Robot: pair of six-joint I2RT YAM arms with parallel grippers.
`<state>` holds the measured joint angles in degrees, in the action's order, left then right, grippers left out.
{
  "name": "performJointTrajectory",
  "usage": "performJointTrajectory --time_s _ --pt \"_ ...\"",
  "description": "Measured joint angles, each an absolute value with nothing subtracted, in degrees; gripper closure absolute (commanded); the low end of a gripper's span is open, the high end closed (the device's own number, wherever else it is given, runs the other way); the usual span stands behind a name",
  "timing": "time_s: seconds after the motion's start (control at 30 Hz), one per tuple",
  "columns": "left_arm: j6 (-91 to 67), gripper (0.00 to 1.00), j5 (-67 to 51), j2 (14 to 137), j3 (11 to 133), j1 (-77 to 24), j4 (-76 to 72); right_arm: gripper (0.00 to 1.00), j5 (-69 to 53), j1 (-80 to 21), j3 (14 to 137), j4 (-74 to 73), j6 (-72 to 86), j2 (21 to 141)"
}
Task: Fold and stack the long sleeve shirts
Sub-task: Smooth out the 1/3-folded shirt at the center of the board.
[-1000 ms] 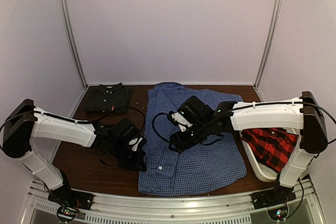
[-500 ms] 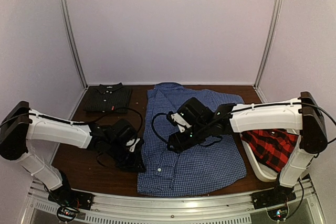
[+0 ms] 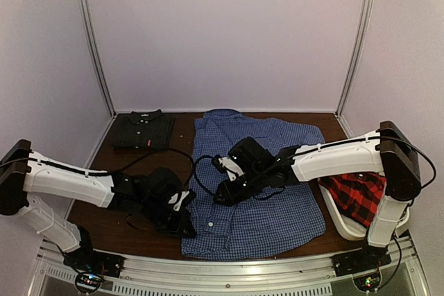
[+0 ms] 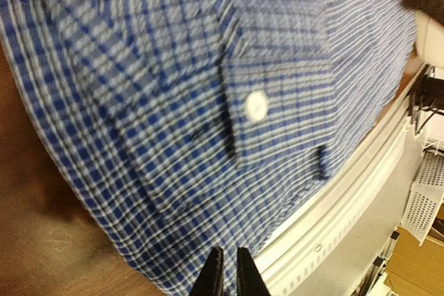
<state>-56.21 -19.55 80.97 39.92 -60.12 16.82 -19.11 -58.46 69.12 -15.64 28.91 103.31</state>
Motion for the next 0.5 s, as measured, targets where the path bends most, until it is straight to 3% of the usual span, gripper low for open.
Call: performJointTrajectory --time_s 0.2,0.5 --pt "-62.1 0.94 -20.8 83.0 31.8 -64.5 11.5 0.71 -22.1 -58.5 63.9 -10.2 31.8 103.8" --pt "-65.9 0.91 -21.8 83.3 30.7 -66.3 7.0 0.71 -23.6 -58.5 58.8 -6.0 34.2 104.2"
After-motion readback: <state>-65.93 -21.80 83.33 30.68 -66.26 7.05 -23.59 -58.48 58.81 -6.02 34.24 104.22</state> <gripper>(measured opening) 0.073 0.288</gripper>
